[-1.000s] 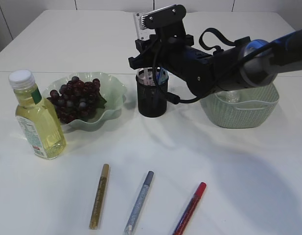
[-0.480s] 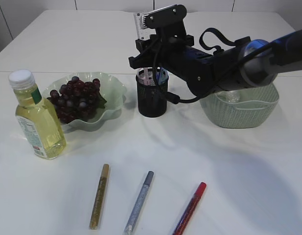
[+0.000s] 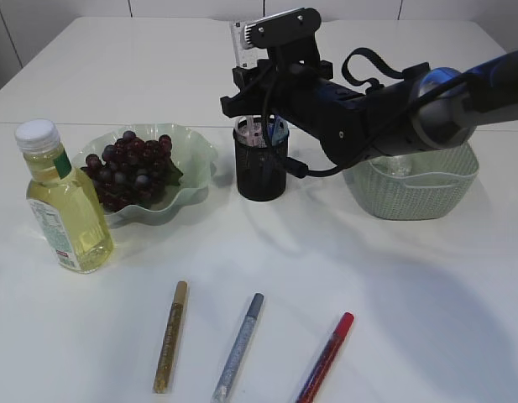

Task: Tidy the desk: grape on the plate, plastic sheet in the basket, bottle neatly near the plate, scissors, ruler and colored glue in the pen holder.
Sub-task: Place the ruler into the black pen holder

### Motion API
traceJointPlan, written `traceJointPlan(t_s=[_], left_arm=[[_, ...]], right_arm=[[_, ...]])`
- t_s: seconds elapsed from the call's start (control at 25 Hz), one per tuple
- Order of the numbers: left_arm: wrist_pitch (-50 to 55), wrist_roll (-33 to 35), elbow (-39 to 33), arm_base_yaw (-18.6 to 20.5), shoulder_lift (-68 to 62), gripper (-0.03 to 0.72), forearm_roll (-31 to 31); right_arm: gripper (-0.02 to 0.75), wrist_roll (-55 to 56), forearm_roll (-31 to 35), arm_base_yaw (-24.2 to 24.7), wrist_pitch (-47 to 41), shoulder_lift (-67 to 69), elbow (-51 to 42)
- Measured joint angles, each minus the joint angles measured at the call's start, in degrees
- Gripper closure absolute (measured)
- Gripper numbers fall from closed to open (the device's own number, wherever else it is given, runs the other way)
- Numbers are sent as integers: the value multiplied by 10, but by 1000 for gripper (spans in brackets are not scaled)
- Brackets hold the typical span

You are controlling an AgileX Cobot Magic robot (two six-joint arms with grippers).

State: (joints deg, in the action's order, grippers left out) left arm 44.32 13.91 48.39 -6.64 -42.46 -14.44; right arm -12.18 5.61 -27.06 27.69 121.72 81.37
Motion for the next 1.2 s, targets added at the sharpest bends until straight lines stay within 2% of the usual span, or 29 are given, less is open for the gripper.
traceJointPlan(t_s=[0.6,1.2], left_arm=[[-1,0,0,0,0,379,0],[-1,0,0,0,0,379,0]], right_arm=[[432,13,0,0,0,0,0],[328,30,0,0,-7,0,5]])
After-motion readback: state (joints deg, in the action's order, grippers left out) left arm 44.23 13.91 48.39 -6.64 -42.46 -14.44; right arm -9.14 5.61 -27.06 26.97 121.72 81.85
